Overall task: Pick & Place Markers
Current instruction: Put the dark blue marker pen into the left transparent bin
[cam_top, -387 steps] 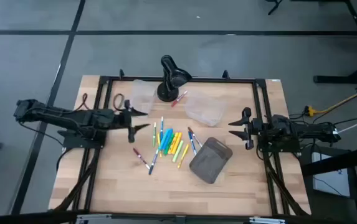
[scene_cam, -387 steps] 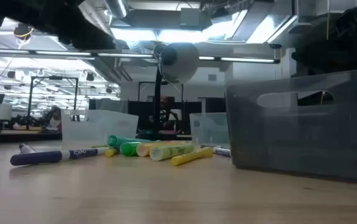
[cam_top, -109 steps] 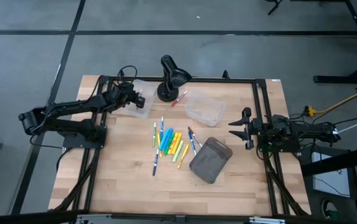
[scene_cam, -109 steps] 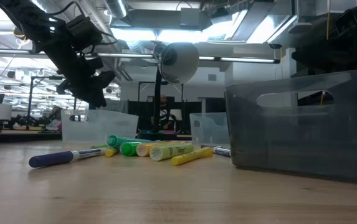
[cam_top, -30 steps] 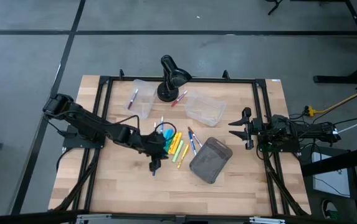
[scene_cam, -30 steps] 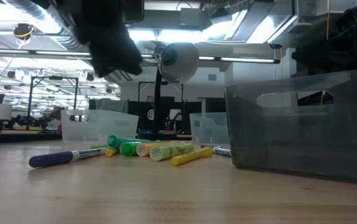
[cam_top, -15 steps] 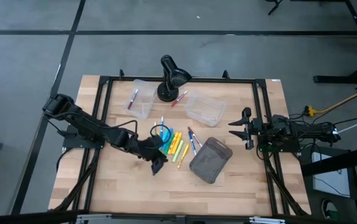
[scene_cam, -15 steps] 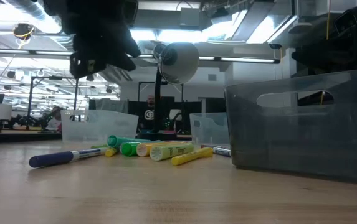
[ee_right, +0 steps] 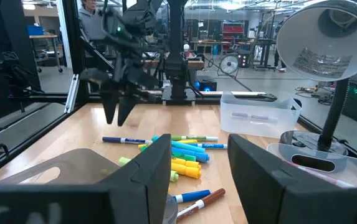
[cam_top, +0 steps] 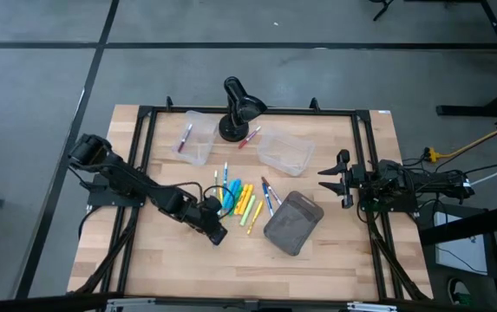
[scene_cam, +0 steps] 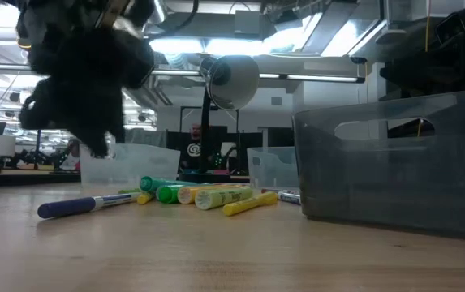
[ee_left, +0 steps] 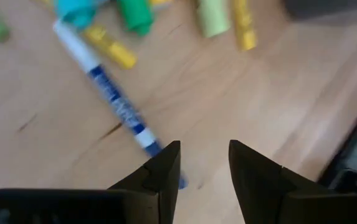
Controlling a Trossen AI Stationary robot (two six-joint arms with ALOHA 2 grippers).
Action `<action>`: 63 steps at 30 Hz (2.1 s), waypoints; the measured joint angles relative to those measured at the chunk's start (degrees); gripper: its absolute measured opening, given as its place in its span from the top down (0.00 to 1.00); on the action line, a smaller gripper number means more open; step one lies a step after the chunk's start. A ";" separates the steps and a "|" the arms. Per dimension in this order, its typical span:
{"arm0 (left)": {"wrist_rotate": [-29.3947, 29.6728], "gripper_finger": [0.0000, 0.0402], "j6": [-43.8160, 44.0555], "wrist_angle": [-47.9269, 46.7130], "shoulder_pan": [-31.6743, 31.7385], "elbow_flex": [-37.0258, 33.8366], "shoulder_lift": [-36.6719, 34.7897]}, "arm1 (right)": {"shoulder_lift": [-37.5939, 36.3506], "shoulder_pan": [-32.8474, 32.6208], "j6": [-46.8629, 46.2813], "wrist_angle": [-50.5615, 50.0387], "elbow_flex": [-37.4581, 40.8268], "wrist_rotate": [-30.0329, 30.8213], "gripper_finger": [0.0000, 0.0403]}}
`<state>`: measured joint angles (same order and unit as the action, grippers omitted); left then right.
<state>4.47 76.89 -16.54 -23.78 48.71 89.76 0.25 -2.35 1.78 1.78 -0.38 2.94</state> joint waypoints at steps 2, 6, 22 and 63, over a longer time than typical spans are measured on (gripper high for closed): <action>-0.04 0.67 0.99 -1.07 -0.25 0.00 0.86 | -0.01 -0.02 0.00 0.01 -0.02 0.02 0.61; -0.07 0.66 2.52 -4.55 -0.09 0.00 1.48 | -0.02 0.00 0.01 0.00 0.00 0.00 0.61; -0.03 0.66 0.05 -2.18 2.22 0.04 6.70 | 0.00 -0.01 0.00 0.00 -0.01 0.00 0.61; 2.53 0.93 -9.99 -29.38 2.52 0.92 3.29 | -0.02 -0.01 0.00 0.02 -0.01 0.02 0.61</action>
<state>7.00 66.90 -45.92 -21.26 49.63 93.04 0.23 -2.36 1.78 1.80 -0.39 2.96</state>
